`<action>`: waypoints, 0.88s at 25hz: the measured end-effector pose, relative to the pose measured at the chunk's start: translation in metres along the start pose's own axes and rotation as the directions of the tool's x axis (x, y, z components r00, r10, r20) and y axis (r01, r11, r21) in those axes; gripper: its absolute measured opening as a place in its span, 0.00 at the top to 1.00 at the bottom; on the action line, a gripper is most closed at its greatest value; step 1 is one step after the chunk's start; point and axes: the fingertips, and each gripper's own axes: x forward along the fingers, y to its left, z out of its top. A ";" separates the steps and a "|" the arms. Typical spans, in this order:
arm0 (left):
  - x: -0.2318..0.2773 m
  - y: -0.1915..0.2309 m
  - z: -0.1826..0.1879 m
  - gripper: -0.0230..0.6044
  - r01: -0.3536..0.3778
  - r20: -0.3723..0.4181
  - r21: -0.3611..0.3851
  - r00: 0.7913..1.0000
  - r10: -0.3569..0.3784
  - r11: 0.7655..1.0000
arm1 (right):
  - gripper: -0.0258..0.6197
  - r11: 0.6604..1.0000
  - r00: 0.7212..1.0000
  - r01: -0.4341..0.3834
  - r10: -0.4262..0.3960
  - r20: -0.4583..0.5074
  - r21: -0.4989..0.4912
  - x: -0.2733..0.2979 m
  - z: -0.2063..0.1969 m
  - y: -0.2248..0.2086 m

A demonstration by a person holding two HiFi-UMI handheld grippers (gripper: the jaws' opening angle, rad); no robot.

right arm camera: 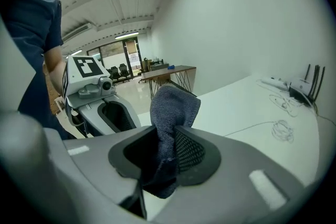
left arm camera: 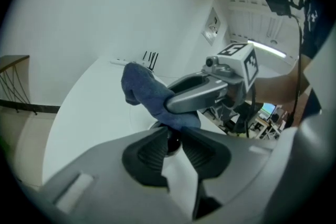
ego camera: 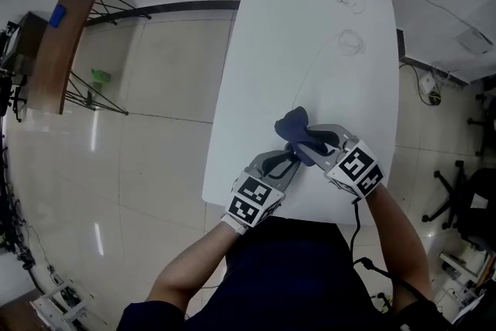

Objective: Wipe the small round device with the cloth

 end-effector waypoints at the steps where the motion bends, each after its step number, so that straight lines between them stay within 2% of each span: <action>1: 0.000 0.002 -0.001 0.84 -0.007 0.002 0.004 1.000 0.007 1.000 | 0.79 1.000 1.000 -0.014 0.014 0.001 0.023 0.001 -0.003 -0.003; 6: -0.002 0.005 -0.001 0.85 -0.041 0.002 -0.003 0.999 0.041 0.999 | 0.79 0.980 0.992 -0.122 0.117 0.041 0.156 0.004 -0.006 -0.017; 10: -0.002 0.003 -0.004 0.84 -0.050 0.004 -0.022 0.999 0.050 0.998 | 0.79 0.963 0.980 -0.196 0.187 0.065 0.185 0.006 -0.011 -0.026; 16: -0.003 0.006 -0.004 0.85 -0.052 0.023 -0.066 0.998 0.054 0.996 | 0.79 0.961 0.978 -0.206 0.209 0.008 0.183 0.018 -0.034 -0.044; 22: -0.004 0.007 -0.003 0.86 -0.063 0.041 -0.066 0.997 0.066 0.996 | 0.79 0.962 0.971 -0.218 0.231 -0.064 0.163 0.033 -0.060 -0.042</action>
